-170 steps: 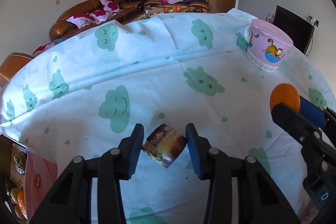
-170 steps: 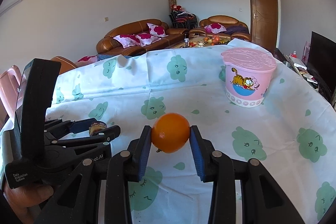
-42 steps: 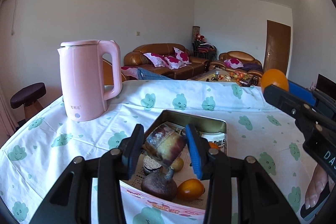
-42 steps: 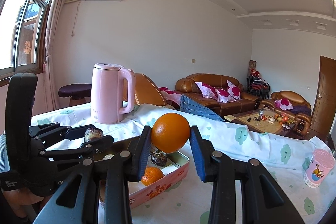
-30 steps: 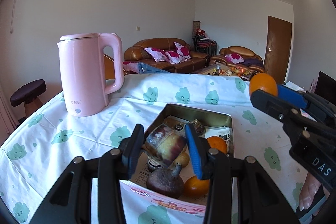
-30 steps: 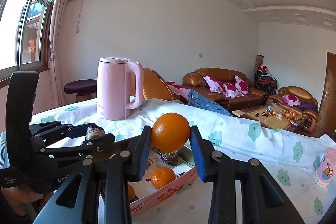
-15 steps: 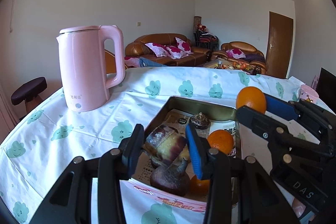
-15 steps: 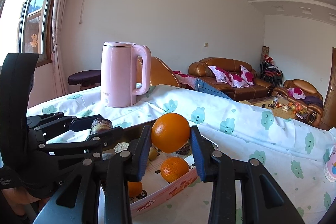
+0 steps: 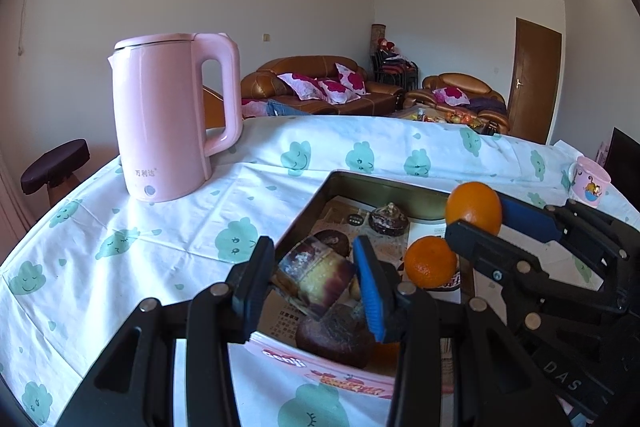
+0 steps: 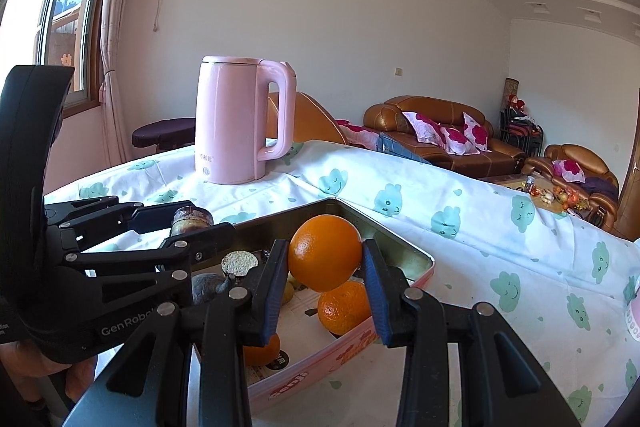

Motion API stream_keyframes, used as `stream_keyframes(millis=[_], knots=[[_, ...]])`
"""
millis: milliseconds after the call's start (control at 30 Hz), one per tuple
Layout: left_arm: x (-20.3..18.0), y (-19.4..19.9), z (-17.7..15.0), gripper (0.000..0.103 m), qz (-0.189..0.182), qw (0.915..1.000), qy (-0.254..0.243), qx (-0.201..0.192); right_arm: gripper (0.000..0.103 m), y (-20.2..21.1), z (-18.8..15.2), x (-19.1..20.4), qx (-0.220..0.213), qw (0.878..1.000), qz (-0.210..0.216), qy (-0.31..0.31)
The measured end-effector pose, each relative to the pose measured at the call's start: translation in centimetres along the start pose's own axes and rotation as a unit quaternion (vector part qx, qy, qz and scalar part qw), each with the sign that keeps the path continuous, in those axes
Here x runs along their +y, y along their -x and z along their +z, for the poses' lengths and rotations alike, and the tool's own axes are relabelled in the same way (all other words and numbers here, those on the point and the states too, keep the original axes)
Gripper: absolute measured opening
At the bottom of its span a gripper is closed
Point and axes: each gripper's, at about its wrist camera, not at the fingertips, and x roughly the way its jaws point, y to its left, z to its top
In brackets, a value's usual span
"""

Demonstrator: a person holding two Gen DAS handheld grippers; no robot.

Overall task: Organize fruits
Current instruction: 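Lower the brown jar and the orange into the tin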

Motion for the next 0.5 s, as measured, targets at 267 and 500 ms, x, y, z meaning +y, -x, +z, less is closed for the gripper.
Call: stream_keyframes(millis=[267, 500], knots=[[-0.1, -0.9, -0.4, 0.043, 0.000, 0.9998, -0.006, 0.018, 0.039, -0.9, -0.5, 0.2, 0.021, 1.000, 0.002, 0.003], [-0.1, -1.0, -0.6, 0.043, 0.002, 0.9998, -0.010, 0.020, 0.039, -1.4, -0.7, 0.1, 0.037, 0.999, 0.004, 0.001]])
